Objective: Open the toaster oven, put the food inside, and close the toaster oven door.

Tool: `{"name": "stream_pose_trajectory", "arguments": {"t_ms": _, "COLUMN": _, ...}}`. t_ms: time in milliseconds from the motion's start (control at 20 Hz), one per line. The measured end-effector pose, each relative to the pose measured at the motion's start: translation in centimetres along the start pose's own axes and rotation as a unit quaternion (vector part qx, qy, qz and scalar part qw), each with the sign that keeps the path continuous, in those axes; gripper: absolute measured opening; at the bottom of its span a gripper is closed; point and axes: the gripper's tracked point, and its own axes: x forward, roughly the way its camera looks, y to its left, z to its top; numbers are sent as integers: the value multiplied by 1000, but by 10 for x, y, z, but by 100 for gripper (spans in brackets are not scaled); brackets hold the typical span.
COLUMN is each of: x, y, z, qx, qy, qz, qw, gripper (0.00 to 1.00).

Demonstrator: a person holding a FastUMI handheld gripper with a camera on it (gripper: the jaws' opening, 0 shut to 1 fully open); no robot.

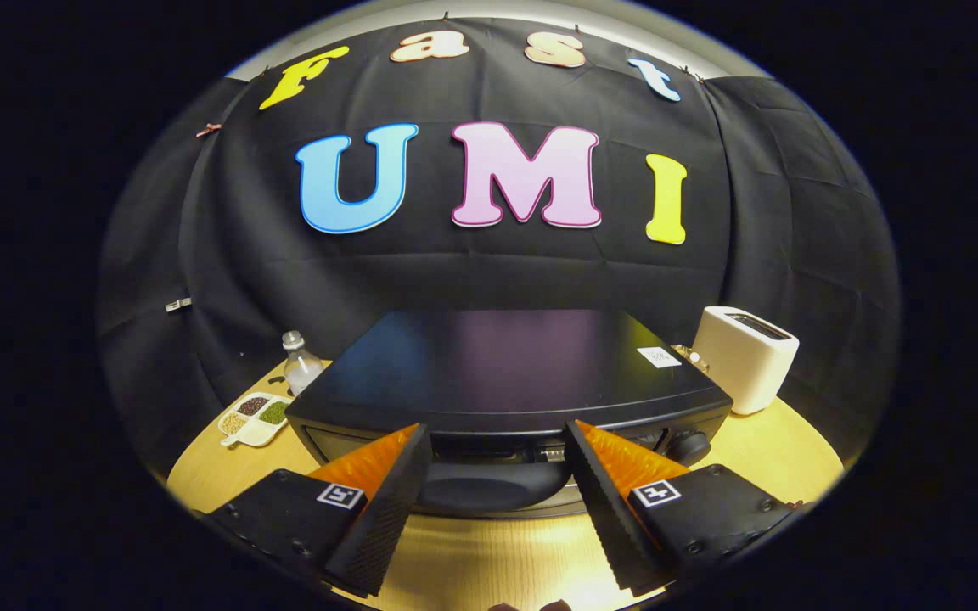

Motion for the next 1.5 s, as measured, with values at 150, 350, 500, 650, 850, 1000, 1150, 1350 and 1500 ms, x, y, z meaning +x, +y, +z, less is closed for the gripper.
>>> {"name": "stream_pose_trajectory", "arguments": {"t_ms": 150, "x": -6, "y": 1, "z": -3, "qx": 3, "qy": 15, "qz": 8, "qw": 1000, "gripper": 99}}
{"name": "stream_pose_trajectory", "arguments": {"t_ms": 350, "x": -17, "y": 3, "z": -12, "qx": 2, "qy": 33, "qz": 23, "qw": 999, "gripper": 99}}
{"name": "stream_pose_trajectory", "arguments": {"t_ms": 500, "x": -44, "y": -1, "z": -30, "qx": -1, "qy": 37, "qz": 22, "qw": 999, "gripper": 99}}
{"name": "stream_pose_trajectory", "arguments": {"t_ms": 650, "x": -61, "y": -1, "z": -49, "qx": 7, "qy": 49, "qz": 26, "qw": 998, "gripper": 99}}
{"name": "stream_pose_trajectory", "arguments": {"t_ms": 850, "x": -81, "y": -1, "z": -74, "qx": 0, "qy": 62, "qz": 40, "qw": 997, "gripper": 98}}
{"name": "stream_pose_trajectory", "arguments": {"t_ms": 1000, "x": -92, "y": -2, "z": -99, "qx": -10, "qy": 78, "qz": 45, "qw": 996, "gripper": 98}}
{"name": "stream_pose_trajectory", "arguments": {"t_ms": 1150, "x": -100, "y": -3, "z": -131, "qx": -17, "qy": 101, "qz": 50, "qw": 993, "gripper": 97}}
{"name": "stream_pose_trajectory", "arguments": {"t_ms": 1350, "x": -99, "y": -9, "z": -185, "qx": -14, "qy": 176, "qz": 57, "qw": 983, "gripper": 98}}
{"name": "stream_pose_trajectory", "arguments": {"t_ms": 1500, "x": -106, "y": -7, "z": -161, "qx": -22, "qy": 153, "qz": 75, "qw": 985, "gripper": 97}}
